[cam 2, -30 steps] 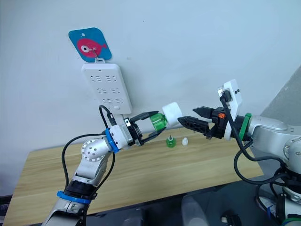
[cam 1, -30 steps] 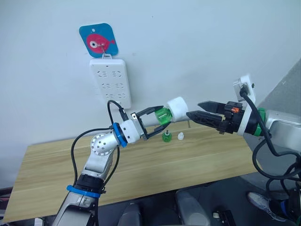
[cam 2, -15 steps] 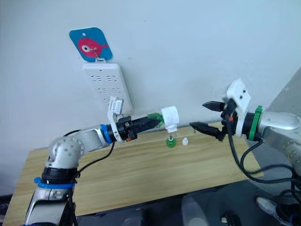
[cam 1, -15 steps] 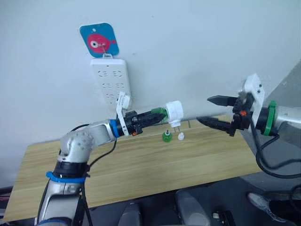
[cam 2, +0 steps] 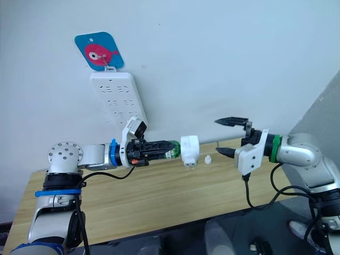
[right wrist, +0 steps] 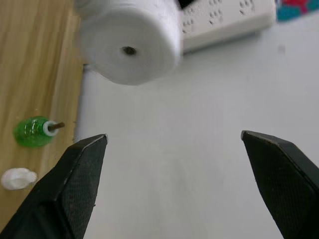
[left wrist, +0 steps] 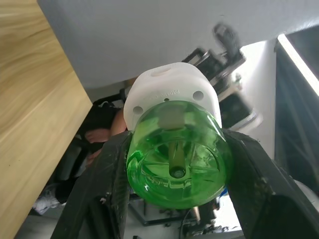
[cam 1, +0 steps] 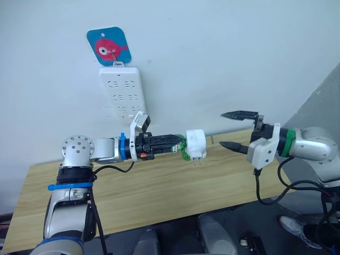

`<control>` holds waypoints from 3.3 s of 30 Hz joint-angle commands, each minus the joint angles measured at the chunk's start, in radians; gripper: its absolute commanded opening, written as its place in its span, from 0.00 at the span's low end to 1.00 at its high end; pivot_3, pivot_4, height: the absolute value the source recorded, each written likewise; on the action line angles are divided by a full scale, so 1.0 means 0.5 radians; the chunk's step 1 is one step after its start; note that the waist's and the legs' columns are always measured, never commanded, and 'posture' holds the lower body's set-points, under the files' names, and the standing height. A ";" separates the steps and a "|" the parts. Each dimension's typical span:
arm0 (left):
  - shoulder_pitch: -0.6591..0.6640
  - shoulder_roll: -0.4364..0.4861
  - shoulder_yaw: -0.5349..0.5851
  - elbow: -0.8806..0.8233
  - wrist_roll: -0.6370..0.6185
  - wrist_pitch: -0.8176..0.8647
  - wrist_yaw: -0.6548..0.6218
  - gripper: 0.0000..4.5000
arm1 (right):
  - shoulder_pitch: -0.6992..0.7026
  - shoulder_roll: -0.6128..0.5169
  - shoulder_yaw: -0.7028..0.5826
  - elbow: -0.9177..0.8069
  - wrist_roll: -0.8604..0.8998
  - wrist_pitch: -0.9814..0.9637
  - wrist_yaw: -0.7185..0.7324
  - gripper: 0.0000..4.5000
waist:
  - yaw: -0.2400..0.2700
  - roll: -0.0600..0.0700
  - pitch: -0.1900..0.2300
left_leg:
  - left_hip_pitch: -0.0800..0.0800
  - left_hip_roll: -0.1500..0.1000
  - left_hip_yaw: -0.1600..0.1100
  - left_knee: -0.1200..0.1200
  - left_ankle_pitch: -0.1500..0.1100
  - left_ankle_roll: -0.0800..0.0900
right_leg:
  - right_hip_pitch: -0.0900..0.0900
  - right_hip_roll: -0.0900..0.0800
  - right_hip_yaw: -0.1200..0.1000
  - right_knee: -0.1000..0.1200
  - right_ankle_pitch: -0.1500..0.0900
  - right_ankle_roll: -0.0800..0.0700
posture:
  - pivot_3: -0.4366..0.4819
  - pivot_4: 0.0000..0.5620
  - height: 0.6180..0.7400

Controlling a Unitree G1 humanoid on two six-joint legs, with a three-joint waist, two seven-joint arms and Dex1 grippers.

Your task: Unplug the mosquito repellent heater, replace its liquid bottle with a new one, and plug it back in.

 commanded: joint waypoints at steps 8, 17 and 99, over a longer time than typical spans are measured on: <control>-0.098 -0.034 0.145 0.080 -0.107 0.175 0.057 0.51 | -0.143 0.214 -0.001 0.166 -0.417 -0.465 -0.401 1.00 | -0.028 0.000 0.000 | 0.002 -0.001 0.000 0.000 0.000 -0.001 | 0.000 -0.002 0.000 0.002 0.000 0.000 | 0.18 0.27 1.00; -0.132 -0.065 0.158 0.133 -0.149 0.178 0.106 0.51 | -0.220 0.285 0.108 0.229 -0.597 -0.575 -0.534 1.00 | -0.038 0.000 0.000 | 0.002 -0.002 0.000 0.000 0.000 -0.001 | 0.001 -0.003 0.001 0.002 0.000 0.000 | 0.17 0.26 1.00; 0.146 0.219 -0.764 -0.783 1.824 -1.936 -1.629 1.00 | -0.285 -0.028 0.105 -1.146 1.646 3.303 0.313 0.65 | -0.034 -0.001 -0.001 | 0.000 0.002 0.003 -0.001 -0.008 0.014 | 0.002 -0.001 0.001 -0.002 -0.001 0.002 | 0.16 0.27 1.00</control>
